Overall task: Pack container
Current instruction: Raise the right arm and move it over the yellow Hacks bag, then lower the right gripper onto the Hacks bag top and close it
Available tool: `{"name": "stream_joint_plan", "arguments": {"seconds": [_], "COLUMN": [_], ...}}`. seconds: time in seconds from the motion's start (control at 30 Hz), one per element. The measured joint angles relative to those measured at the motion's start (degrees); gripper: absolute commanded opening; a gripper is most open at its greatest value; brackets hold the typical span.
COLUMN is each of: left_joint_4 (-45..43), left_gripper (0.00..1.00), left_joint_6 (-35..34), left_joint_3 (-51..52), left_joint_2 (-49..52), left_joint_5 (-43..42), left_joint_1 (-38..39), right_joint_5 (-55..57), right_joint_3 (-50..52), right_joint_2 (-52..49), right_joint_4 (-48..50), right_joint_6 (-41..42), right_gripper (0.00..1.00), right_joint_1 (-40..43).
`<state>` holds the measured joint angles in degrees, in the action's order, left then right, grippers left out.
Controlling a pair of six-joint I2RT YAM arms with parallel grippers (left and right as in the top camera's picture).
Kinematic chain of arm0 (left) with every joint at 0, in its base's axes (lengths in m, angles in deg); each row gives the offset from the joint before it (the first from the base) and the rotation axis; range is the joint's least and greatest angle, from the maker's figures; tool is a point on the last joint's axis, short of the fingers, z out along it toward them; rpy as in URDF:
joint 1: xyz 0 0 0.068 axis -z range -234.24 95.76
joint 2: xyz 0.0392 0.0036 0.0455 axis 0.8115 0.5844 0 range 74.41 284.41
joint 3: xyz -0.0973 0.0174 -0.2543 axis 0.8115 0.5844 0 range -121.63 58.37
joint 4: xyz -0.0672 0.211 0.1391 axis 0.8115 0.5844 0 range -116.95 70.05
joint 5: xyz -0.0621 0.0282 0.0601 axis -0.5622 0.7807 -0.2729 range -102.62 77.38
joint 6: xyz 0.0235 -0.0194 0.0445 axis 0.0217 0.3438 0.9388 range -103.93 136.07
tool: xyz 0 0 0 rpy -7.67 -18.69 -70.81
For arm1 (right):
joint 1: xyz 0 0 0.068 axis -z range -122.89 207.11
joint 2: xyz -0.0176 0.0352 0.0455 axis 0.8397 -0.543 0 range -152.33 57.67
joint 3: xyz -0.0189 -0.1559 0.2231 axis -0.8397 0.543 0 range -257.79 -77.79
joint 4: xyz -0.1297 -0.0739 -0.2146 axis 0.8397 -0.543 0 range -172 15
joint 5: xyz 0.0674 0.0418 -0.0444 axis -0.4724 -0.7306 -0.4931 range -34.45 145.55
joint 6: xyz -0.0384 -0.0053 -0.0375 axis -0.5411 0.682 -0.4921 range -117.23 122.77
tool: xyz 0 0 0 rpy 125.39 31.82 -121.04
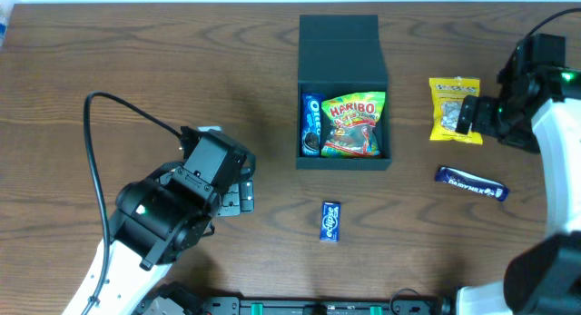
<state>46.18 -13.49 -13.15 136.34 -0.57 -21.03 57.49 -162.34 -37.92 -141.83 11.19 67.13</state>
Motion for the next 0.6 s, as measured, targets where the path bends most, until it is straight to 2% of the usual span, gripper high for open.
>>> {"name": "stream_joint_plan", "arguments": {"seconds": [0.6], "left_joint_4": [3.61], "left_gripper": [0.95], "left_joint_6": [0.68], "left_joint_3": [0.0], "left_joint_2": [-8.68], "left_joint_5": [3.3], "left_joint_1": [0.0], "right_joint_5": [-1.11], "right_joint_3": [-0.02], "right_joint_2": [-12.81], "right_joint_4": [16.83], "right_joint_6": [-2.16], "right_gripper": [0.99], "right_joint_1": [0.15]}}
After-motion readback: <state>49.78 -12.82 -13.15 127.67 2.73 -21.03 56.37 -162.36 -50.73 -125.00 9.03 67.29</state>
